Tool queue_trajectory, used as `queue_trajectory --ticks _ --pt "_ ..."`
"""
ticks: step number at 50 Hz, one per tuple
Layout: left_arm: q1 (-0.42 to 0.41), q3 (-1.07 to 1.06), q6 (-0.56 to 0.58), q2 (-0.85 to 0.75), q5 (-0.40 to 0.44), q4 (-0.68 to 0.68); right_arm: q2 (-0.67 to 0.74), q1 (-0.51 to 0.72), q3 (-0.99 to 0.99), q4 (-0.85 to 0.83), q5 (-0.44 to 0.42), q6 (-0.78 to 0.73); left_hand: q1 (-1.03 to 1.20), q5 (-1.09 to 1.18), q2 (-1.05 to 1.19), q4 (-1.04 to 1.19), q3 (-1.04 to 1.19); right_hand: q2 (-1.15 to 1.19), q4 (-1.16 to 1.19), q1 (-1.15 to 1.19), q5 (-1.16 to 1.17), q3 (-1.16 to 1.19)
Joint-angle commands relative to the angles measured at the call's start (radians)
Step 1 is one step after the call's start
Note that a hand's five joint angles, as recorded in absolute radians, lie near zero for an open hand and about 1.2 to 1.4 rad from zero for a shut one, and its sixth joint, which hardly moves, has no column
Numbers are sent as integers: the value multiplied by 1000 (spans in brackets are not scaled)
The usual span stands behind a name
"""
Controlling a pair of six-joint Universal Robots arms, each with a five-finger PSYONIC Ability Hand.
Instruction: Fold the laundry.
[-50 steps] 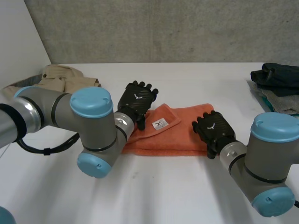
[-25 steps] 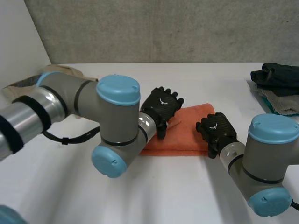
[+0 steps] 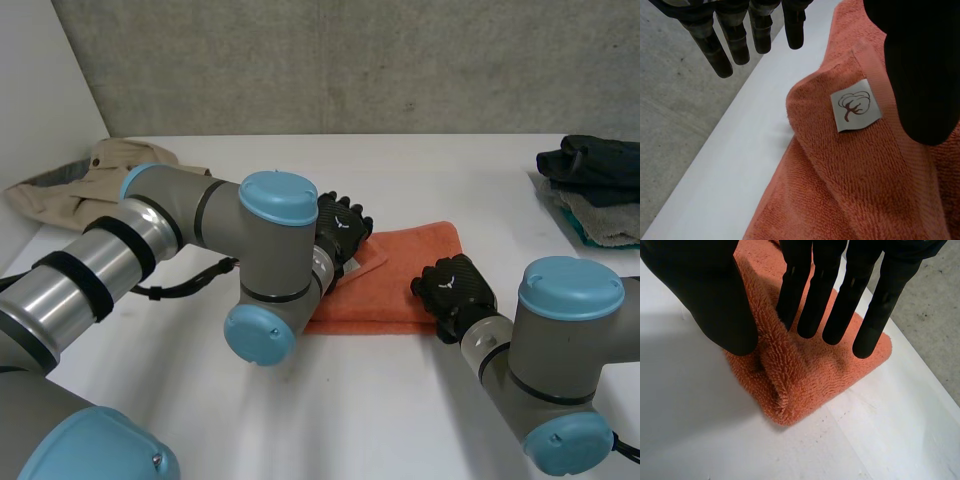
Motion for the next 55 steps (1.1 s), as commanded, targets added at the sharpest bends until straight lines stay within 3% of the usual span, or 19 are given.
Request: queue_trajectory --ticks 1,8,12,13,16,23,28,34,37,55 --pt "-1 16 7 -21 26 -17 1 1 0 -3 -2 0 -30 -46 -30 -21 -33 163 156 171 157 158" --pt "11 104 95 -107 8 -1 10 7 -2 -4 -2 -1 -30 -46 -30 -21 -33 163 156 171 157 158" --pt "92 238 165 -181 -198 35 16 9 -3 -4 -1 -9 -30 -46 -30 -21 -33 163 156 171 157 158" --pt "130 289 174 -202 -303 38 17 9 -3 -4 1 -14 -30 -46 -30 -21 -33 163 156 171 157 158" --pt "166 343 174 -208 -397 27 20 9 -5 -6 1 -21 -30 -46 -30 -21 -33 166 159 174 159 161" --pt "162 227 97 -95 -252 -70 27 9 -5 -12 2 -35 -30 -46 -30 -21 -33 166 159 174 160 161" --pt "149 67 30 22 -177 -32 25 7 -3 -13 8 -37 -30 -46 -30 -21 -33 166 159 174 160 161" --pt "138 -45 -2 99 -169 38 22 0 -5 -19 21 -37 -30 -46 -30 -21 -33 181 173 189 174 175" --pt "131 -89 -12 128 -172 48 21 -11 -6 -27 25 -38 -30 -46 -30 -21 -33 445 437 453 438 440" --pt "166 -335 -102 319 -100 71 -38 -157 3 -47 87 -228 -30 -46 -30 -21 -33 445 438 453 439 440"
